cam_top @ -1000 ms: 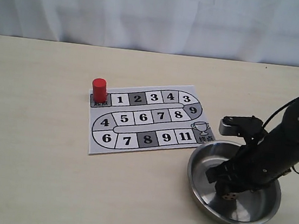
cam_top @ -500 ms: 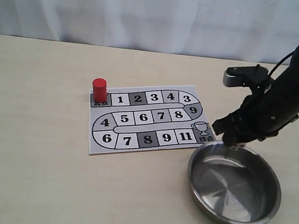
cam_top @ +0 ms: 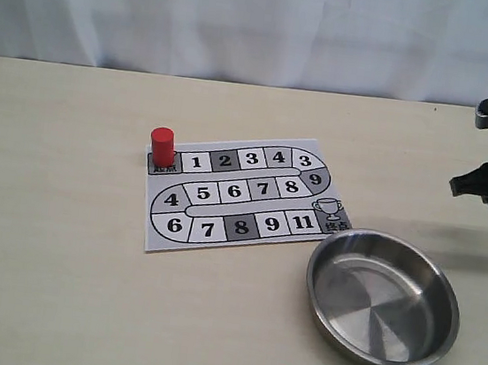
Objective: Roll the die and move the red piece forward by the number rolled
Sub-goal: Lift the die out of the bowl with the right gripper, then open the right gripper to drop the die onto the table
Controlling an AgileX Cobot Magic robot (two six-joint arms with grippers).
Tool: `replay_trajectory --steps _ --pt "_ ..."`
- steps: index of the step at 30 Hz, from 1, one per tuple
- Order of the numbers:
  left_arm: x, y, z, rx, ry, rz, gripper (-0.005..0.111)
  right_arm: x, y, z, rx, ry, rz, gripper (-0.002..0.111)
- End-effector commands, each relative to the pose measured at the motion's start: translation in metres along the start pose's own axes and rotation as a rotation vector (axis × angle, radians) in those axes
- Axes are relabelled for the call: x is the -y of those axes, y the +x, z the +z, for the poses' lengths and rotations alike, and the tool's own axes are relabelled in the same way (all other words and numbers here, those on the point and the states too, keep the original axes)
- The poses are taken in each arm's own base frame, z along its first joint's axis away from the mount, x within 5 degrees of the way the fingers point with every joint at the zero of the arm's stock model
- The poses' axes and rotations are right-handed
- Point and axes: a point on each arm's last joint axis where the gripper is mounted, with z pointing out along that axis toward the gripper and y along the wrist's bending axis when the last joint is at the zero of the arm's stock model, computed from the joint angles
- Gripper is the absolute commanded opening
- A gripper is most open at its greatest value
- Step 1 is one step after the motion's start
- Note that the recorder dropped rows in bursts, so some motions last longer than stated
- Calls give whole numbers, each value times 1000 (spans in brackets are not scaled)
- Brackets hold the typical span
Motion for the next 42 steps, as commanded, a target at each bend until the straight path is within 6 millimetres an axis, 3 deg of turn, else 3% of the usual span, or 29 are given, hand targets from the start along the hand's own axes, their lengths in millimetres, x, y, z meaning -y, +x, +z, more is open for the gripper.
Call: replay_trajectory --steps 1,3,6,9,10,13,18,23,35,42 --pt "0 -3 0 18 1 -4 0 -9 -5 11 65 -77 88 4" --pt "0 -3 0 18 1 -4 0 -29 -5 18 44 -166 15 12" --pt "0 -3 0 18 1 -4 0 -60 -13 16 51 -350 -54 42" --pt "0 -3 0 18 1 -4 0 -79 -22 4 70 -538 -66 72" --pt "0 -3 0 18 1 -4 0 -83 -25 0 80 -604 -88 77" --pt "0 -3 0 18 1 -4 0 -92 -29 -12 99 -740 -170 78" --pt "0 -3 0 18 1 -4 0 -80 -40 -7 134 -596 14 79" --pt "0 -3 0 18 1 -4 0 -73 -40 -3 128 -507 32 78" --pt "0 -3 0 18 1 -4 0 -72 -40 -2 135 -495 25 78" --pt "0 -3 0 18 1 -4 0 -69 -44 -23 159 -511 14 78"
